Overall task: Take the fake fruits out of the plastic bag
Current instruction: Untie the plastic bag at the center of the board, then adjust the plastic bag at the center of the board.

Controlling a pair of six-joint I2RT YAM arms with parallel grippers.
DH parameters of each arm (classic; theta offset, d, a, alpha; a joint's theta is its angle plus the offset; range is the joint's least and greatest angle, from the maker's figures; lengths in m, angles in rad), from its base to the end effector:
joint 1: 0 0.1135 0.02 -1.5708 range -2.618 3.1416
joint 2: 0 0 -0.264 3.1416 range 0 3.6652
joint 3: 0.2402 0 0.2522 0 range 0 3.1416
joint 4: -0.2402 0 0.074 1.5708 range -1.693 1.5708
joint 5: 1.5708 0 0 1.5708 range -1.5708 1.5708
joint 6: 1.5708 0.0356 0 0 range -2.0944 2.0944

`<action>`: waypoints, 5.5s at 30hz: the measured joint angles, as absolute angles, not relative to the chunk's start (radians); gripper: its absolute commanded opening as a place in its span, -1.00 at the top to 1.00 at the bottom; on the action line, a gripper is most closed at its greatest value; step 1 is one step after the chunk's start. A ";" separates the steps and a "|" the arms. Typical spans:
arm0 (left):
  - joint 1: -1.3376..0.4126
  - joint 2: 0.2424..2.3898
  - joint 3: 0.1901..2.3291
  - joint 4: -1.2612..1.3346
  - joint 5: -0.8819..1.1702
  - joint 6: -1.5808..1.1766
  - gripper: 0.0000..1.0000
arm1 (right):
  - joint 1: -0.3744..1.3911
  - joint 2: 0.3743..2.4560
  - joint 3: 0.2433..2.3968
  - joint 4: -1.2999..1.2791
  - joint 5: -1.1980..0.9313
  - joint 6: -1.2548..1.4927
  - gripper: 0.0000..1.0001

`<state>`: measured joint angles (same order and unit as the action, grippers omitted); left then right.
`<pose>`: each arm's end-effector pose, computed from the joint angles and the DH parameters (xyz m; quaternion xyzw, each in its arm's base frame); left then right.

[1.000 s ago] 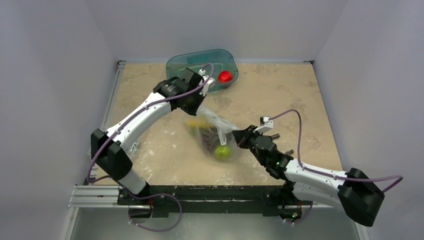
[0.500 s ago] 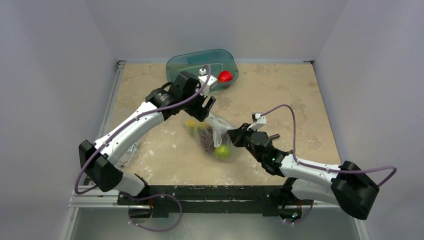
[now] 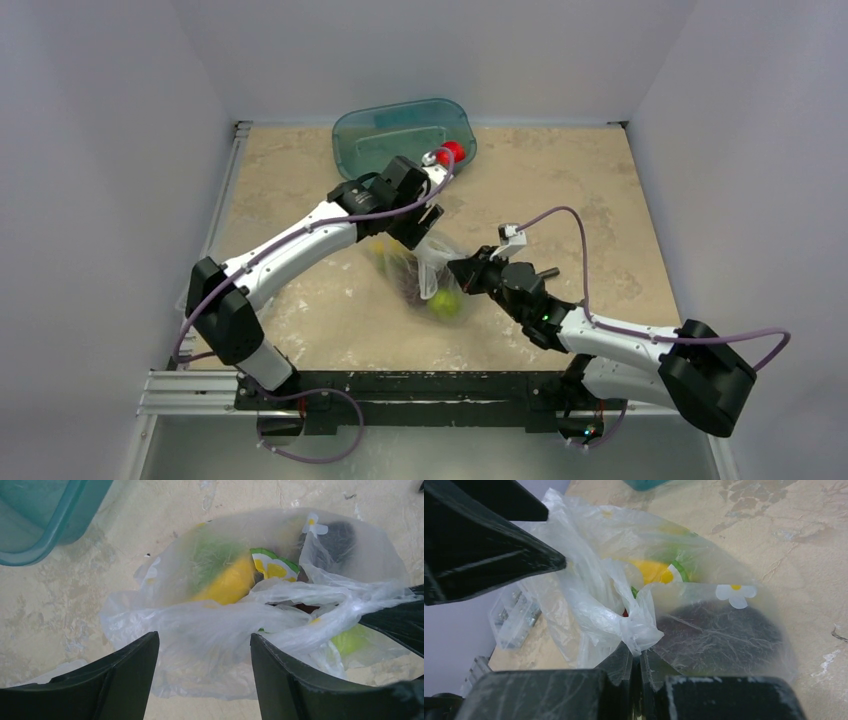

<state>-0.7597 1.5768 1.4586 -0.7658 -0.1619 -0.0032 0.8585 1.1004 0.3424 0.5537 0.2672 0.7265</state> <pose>0.2513 -0.2308 0.3238 0.3213 0.8822 -0.0543 0.3398 0.1545 0.1646 0.2020 0.0332 0.7725 0.3730 0.5128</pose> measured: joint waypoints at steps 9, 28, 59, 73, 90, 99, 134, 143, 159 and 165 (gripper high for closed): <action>-0.762 1.704 1.501 -0.825 -0.210 0.006 0.46 | 0.858 1.097 0.342 0.562 0.239 0.716 1.00; -0.661 1.519 1.473 -0.807 -0.254 -0.033 1.00 | 0.823 0.907 0.292 0.396 0.355 0.778 0.72; -0.661 1.526 1.473 -0.821 -0.152 -0.029 1.00 | 1.040 1.315 0.763 0.247 0.411 0.210 -0.21; -0.661 1.439 1.435 -0.790 -0.218 -0.002 1.00 | 1.026 0.984 0.401 0.365 0.619 0.743 1.00; -0.661 1.442 1.431 -0.779 -0.203 0.013 1.00 | 1.058 0.990 0.678 0.191 0.206 0.036 -0.97; -0.661 1.462 1.435 -0.785 -0.193 0.013 1.00 | 1.229 1.314 0.847 0.224 0.325 -0.172 -0.84; -0.733 0.942 0.881 -0.353 0.259 0.458 -0.44 | 1.203 1.018 0.503 0.528 0.583 0.221 1.00; -0.860 1.031 0.864 -0.236 0.243 0.521 -0.26 | 1.177 1.019 0.503 0.529 0.538 0.267 1.00; -0.945 1.050 0.881 -0.173 -0.110 0.589 1.00 | 1.171 1.041 0.504 0.523 0.561 0.317 0.99; -0.945 1.007 0.875 0.035 -0.459 0.574 1.00 | 1.129 1.031 0.511 0.467 0.619 0.341 1.00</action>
<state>-0.9451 1.0065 0.8749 0.0353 -0.4591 0.5735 1.1294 1.0309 0.5110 0.4671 0.6193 0.3408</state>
